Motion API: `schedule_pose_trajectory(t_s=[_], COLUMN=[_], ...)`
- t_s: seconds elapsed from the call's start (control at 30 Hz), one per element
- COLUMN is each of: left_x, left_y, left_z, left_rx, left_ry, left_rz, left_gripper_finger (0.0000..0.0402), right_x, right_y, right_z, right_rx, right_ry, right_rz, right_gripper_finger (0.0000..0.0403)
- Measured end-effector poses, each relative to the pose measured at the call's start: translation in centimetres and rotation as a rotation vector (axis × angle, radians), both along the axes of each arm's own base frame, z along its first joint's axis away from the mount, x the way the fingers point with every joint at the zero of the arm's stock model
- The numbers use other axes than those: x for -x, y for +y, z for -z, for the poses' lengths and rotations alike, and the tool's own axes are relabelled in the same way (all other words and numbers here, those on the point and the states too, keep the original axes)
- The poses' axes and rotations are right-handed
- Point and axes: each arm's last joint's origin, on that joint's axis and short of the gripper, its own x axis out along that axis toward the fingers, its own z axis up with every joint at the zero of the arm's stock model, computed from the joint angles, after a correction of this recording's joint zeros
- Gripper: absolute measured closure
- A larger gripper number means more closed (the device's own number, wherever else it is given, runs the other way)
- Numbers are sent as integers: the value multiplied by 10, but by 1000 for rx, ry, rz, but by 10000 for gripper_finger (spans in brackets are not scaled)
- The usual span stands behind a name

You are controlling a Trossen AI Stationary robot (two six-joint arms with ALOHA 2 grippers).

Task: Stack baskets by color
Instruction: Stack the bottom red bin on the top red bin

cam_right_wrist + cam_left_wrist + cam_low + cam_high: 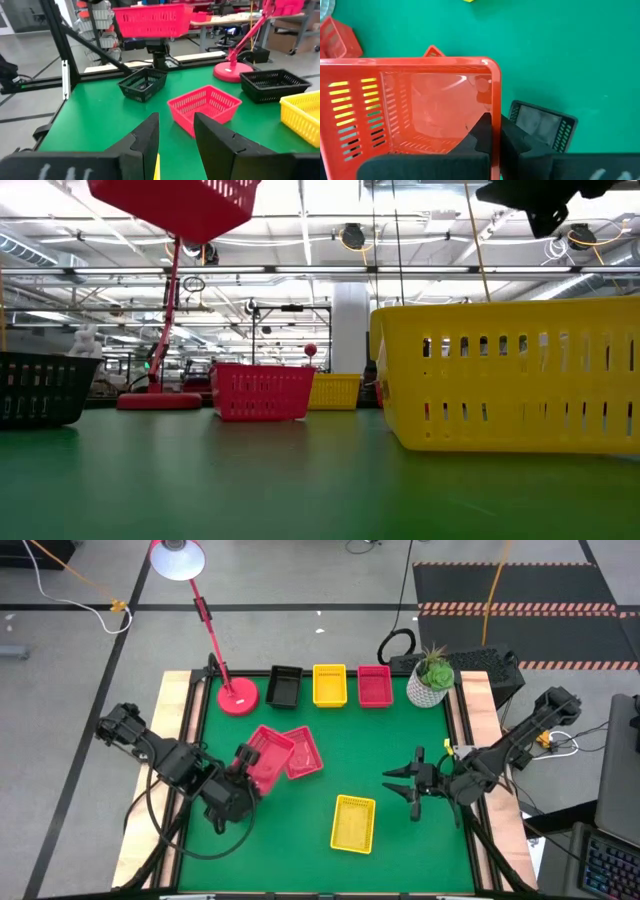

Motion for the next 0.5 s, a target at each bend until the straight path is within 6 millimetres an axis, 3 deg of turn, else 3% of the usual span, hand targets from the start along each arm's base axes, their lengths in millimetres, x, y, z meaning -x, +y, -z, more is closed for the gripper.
schedule_pose_trajectory(t_s=[0.2,0.33,0.5], left_x=[-9,-16,-27], left_y=[7,13,26], left_z=[-2,-2,-5], left_rx=[-23,-58,-105], left_ry=[-30,-33,-71], left_rz=[73,227,301], left_gripper_finger=[388,395,388], right_x=[-8,-15,-20], right_y=[-3,-5,-11], right_z=[-13,-42,-78], right_rx=[-5,23,73], right_ry=[-29,-27,35], right_rz=[-102,-160,-148], right_gripper_finger=[287,287,287])
